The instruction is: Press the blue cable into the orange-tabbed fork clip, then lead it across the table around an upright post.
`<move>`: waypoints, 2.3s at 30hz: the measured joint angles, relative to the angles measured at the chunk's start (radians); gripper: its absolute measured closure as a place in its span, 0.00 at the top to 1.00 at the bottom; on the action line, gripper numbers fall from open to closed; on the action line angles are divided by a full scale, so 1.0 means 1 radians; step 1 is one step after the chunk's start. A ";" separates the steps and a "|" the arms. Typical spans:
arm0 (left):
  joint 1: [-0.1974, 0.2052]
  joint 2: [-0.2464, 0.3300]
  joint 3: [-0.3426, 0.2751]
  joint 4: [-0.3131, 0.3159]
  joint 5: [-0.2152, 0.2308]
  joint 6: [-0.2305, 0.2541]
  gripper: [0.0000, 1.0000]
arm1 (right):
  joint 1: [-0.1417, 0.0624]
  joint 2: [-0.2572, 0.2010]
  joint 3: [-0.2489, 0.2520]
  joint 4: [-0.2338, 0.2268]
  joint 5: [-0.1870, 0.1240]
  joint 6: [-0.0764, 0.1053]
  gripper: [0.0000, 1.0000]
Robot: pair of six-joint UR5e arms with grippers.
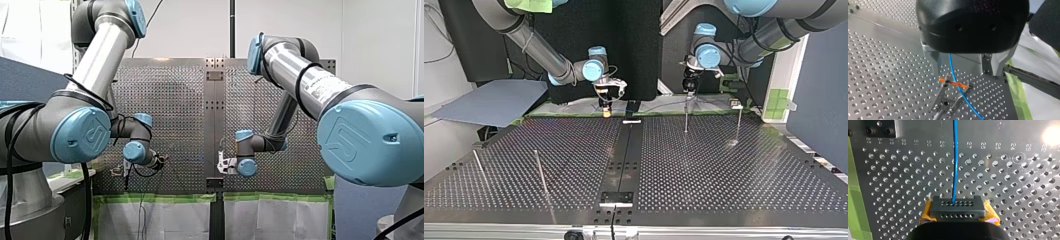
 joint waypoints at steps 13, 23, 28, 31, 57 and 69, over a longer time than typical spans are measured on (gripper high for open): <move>-0.011 0.000 0.000 0.002 -0.002 0.005 1.00 | 0.000 0.000 0.000 0.002 -0.005 -0.002 0.00; -0.076 0.000 0.001 0.075 -0.041 -0.032 1.00 | 0.000 0.001 0.000 0.000 -0.006 -0.005 0.00; -0.125 0.000 0.001 0.124 -0.086 -0.081 1.00 | 0.000 0.001 0.000 0.000 -0.006 -0.005 0.00; -0.153 -0.001 0.001 0.150 -0.098 -0.109 1.00 | 0.000 0.001 0.000 -0.001 -0.006 -0.004 0.00; -0.155 -0.124 0.175 0.127 -0.207 -0.094 1.00 | 0.002 0.002 -0.007 0.003 -0.018 -0.001 0.00; -0.145 -0.163 0.203 0.142 -0.200 -0.085 1.00 | 0.004 0.002 -0.007 0.007 -0.019 -0.004 0.00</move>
